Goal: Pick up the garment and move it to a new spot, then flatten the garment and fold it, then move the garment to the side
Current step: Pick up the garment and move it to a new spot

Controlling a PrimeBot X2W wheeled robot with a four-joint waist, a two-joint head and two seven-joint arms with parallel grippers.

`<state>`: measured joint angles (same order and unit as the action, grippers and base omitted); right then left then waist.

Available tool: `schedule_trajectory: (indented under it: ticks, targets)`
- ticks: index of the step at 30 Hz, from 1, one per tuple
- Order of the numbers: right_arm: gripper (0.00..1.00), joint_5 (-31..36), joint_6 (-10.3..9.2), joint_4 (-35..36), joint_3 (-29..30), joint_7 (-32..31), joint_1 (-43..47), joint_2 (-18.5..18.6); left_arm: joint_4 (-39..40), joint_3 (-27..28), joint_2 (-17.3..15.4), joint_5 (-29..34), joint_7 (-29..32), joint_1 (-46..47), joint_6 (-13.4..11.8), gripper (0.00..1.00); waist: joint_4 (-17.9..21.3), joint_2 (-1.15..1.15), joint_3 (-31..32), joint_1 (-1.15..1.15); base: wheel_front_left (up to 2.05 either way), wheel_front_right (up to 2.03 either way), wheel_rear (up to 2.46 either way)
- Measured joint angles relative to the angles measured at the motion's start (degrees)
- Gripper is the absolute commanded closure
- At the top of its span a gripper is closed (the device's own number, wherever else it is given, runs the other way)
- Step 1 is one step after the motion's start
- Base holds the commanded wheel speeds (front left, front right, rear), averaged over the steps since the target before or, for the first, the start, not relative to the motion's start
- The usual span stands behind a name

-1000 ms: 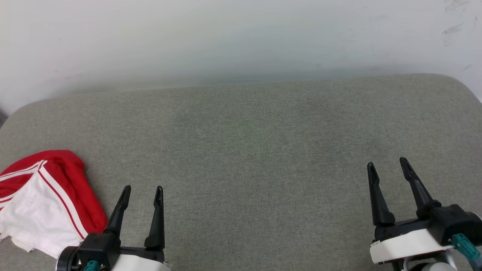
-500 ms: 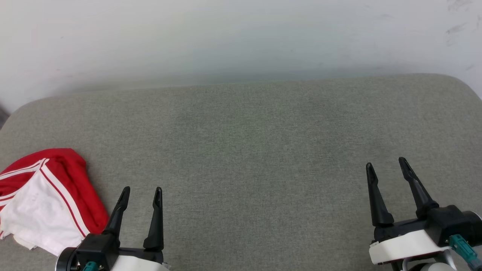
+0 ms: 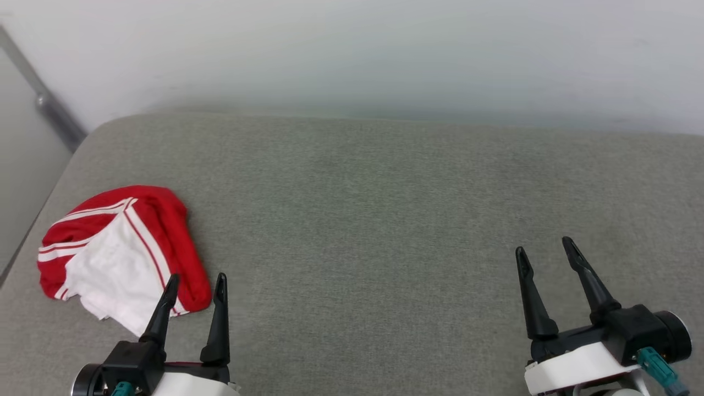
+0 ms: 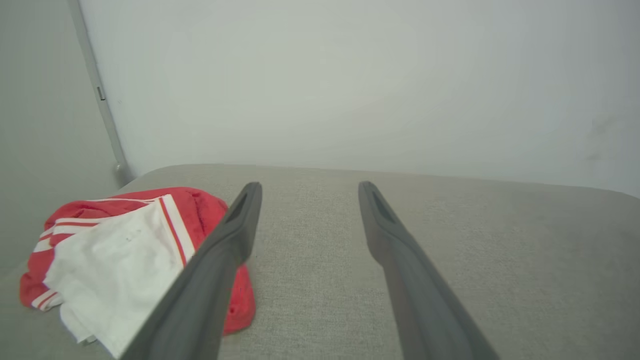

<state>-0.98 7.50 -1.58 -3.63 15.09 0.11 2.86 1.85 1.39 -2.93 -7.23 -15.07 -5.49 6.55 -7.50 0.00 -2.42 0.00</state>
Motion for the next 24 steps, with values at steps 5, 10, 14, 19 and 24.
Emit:
schedule_trajectory:
  ticks: [5, 10, 14, 19, 24]
  targets:
    - [0.00, -0.07, 0.00, -0.34, -1.18, 0.00, -0.01, -0.01, 0.03, 0.73, 0.00, 0.19, 0.00, -0.21, 0.00, 0.00, -4.13, 0.00, 0.23, 0.00, 0.00, 0.00, 0.00]
    - [0.00, -0.18, 0.00, -0.56, -2.57, 0.00, 0.01, -0.01, 0.15, 1.29, -0.01, 0.60, 0.00, -0.93, 0.07, 0.00, -8.25, 0.00, 0.65, 0.00, 0.00, 0.00, 0.00]
    - [0.00, -0.32, 0.00, -0.81, -3.61, 0.00, 0.02, -0.01, 0.15, 1.77, -0.01, 0.88, 0.00, -1.35, 0.15, 0.00, -11.43, 0.00, 1.03, 0.00, 0.00, 0.00, 0.00]
    - [0.00, -1.01, 0.00, -1.02, -4.56, 0.00, 0.08, -0.01, 0.37, 2.20, -0.02, 1.68, 0.00, -1.99, 0.36, 0.00, -14.76, 0.00, 1.63, 0.00, 0.00, 0.00, 0.00]
    - [0.00, -1.57, 0.00, -1.20, -4.81, 0.00, 0.42, -0.01, 1.04, 1.97, -0.01, 2.53, 0.00, -2.53, 0.46, 0.00, -17.01, 0.00, 2.15, 0.00, 0.00, 0.00, 0.00]
